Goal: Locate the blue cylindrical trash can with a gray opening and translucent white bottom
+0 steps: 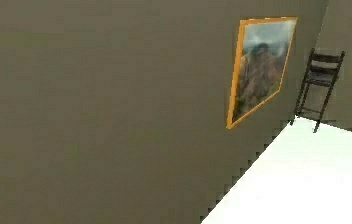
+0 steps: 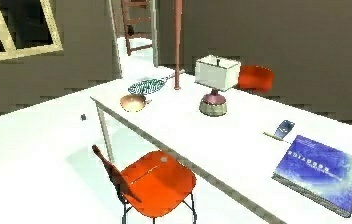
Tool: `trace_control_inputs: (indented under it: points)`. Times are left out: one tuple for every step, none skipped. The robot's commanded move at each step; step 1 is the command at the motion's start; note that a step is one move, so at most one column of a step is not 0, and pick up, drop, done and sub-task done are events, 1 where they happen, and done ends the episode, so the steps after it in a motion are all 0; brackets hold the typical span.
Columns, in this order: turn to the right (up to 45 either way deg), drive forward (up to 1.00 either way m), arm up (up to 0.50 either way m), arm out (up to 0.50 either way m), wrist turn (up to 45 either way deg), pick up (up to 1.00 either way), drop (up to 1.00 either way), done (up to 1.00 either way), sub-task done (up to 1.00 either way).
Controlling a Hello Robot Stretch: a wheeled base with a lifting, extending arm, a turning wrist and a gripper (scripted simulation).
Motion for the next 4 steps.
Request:
trace_control_inputs:
  points:
    - [0.0, 0.4, 0.0, 0.0, 0.0, 0.0, 0.0, 0.0, 0.0]
    - [45.0, 0.0, 0.0, 0.0, 0.0, 0.0, 0.0, 0.0, 0.0]
    - [6.0, 0.0, 0.0, 0.0, 0.0, 0.0, 0.0, 0.0, 0.0]
    - [0.0, 0.75, 0.0, 0.0, 0.0, 0.0, 0.0, 0.0, 0.0]
